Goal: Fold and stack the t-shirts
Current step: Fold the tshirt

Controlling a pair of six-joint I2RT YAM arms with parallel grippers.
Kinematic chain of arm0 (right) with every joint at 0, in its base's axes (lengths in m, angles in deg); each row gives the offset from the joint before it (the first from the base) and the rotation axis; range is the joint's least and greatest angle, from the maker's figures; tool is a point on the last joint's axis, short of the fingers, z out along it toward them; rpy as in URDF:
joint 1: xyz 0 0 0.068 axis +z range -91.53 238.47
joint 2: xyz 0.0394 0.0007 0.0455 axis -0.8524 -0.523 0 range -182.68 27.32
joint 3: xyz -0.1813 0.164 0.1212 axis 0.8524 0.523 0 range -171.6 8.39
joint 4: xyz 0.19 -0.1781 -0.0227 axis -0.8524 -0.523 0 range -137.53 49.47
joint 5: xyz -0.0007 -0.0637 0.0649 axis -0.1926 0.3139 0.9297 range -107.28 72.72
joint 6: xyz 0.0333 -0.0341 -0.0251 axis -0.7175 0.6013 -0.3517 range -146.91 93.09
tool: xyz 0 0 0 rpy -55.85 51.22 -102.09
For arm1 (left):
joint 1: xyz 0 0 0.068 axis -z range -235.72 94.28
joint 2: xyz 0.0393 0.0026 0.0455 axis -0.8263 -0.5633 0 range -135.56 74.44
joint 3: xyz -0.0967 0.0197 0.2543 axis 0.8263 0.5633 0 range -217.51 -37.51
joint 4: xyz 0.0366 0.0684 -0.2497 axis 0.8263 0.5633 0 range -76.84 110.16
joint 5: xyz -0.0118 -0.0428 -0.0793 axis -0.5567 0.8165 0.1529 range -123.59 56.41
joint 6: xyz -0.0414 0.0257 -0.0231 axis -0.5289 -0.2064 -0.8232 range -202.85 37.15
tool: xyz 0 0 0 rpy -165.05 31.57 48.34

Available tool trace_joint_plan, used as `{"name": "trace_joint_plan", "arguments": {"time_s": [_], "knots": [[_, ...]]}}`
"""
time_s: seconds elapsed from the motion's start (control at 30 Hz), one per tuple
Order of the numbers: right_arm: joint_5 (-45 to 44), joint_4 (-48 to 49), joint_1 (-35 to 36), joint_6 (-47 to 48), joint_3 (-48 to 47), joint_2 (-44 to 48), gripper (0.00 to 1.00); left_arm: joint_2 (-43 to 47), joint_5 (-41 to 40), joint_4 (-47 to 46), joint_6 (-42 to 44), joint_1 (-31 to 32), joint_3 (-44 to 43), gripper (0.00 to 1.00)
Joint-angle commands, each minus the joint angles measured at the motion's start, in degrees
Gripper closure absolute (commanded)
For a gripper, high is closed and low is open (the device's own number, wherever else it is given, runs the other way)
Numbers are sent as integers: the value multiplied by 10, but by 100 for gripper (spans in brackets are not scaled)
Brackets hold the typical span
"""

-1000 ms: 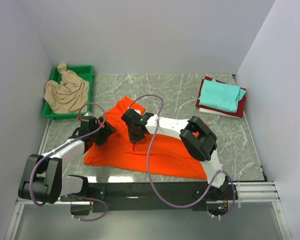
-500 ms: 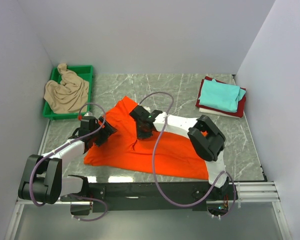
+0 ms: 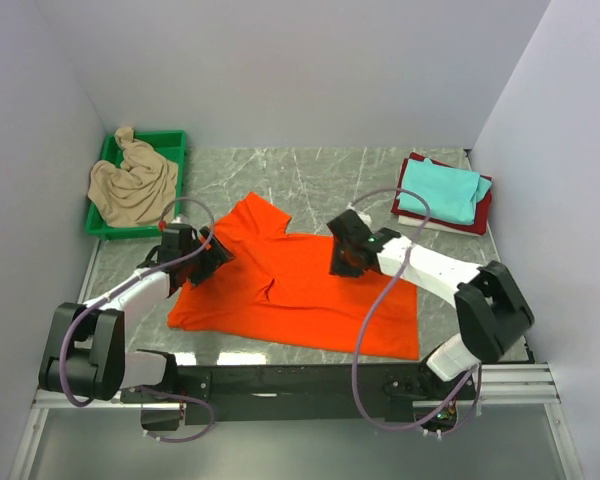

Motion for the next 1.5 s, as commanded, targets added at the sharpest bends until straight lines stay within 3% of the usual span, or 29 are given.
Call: {"name": "trace_joint_plan", "arguments": {"time_s": [0.0,0.2,0.5,0.77,1.23,1.47], "knots": [[-7,11,-24,-8,65,50,66,7,-23,24,34,14,-54,16],[1,15,-59,-7,148,87,66,-32,4,-23,28,36,-63,16],[18,27,-86,-8,200,80,66,-88,44,-92,9,46,-33,16],[8,1,-97,-5,216,63,66,-54,-7,26,23,48,-7,17],[35,-44,-104,-7,204,66,66,74,-7,96,-35,52,73,17],[22,-102,-103,-7,147,106,66,102,-18,115,-25,57,59,16]]}}
